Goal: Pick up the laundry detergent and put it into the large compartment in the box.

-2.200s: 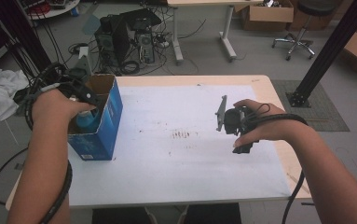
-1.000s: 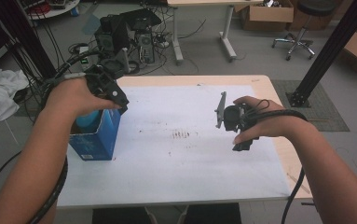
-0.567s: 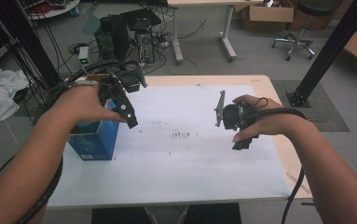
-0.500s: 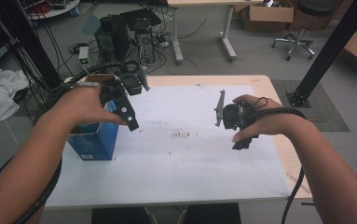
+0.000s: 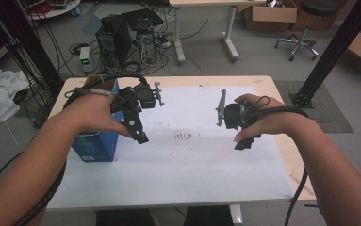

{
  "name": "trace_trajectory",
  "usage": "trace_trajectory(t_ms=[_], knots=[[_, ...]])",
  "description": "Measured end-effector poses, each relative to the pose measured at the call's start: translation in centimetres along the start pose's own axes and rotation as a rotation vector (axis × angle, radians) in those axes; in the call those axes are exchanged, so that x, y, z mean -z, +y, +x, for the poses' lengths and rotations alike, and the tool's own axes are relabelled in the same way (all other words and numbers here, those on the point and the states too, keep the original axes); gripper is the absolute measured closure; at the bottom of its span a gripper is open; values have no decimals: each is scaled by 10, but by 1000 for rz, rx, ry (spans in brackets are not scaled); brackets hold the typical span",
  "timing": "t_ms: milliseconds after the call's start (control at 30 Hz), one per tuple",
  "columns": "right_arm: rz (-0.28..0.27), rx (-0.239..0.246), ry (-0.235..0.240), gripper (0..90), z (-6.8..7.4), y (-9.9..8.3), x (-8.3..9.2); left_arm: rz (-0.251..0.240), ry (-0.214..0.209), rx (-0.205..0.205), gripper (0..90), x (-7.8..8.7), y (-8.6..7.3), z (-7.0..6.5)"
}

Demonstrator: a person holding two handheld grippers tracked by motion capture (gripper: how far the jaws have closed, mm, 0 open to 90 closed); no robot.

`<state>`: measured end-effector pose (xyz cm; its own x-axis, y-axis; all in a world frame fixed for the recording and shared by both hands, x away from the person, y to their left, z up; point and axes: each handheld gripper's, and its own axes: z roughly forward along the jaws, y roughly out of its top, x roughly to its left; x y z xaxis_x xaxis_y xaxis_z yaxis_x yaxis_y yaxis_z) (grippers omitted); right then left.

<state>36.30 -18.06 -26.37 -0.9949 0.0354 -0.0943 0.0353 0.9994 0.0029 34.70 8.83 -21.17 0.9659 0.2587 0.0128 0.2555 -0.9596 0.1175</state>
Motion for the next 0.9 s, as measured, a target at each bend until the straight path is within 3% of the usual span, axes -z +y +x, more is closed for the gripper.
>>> trace_trajectory(t_ms=[133, 300, 900], knots=[[7, 3, 4, 161, 0, 0, -1, 21, -14, -82, 1, -4, 4, -10], [6, 4, 7, 161, -1, 1, -1, 22, -25, -138, 1, -6, 7, -16], [12, 8, 4, 161, -2, 5, -1, 18, -30, -156, 1, -7, 8, -17]])
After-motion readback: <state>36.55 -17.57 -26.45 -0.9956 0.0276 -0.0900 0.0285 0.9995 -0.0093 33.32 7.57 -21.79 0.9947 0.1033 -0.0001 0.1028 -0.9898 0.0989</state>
